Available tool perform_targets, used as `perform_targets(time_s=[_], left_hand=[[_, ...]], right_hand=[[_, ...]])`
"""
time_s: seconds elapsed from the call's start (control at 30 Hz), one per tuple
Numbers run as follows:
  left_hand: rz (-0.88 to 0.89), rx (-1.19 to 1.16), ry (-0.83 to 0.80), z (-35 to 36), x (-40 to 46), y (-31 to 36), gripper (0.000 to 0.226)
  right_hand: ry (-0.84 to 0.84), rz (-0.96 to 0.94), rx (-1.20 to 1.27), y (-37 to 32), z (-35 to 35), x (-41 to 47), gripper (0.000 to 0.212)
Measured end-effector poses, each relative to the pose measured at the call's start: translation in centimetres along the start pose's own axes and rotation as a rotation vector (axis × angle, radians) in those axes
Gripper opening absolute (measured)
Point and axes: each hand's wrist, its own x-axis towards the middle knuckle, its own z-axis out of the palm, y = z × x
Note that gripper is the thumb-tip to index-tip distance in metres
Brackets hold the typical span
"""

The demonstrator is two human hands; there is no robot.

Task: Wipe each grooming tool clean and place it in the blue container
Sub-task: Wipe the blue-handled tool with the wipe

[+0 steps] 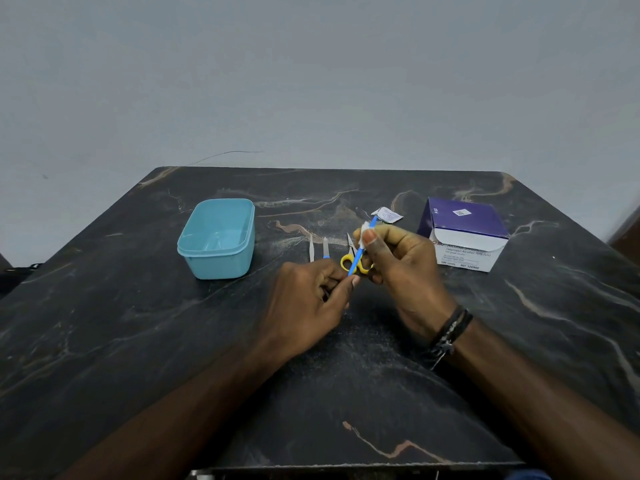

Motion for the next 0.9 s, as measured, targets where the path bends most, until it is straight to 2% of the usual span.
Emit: perform_targets(time_s=[0.23, 0.53, 0.7, 0.9], left_hand=[[0.003, 0.005, 0.024, 0.2, 0.1, -0.3, 0.020], [0.008, 0.030, 0.047, 0.3, 0.0, -0.9, 0.017], [-0.002, 0.028, 0.044, 0.3, 0.2, -1.0, 0.020], [0.013, 0.052, 0.024, 0.3, 0.1, -1.1, 0.020]], right_hand=[[0.107, -0.008, 0.069, -0.7, -0.4, 0.3, 0.018], [0.048, -0.014, -0.016, -0.1, -0.1, 0.0, 0.020], [0.102, -0.022, 0.063, -0.7, -0.7, 0.6, 0.018], [0.078, 0.005, 0.080, -0.3, -0.8, 0.3, 0.016]])
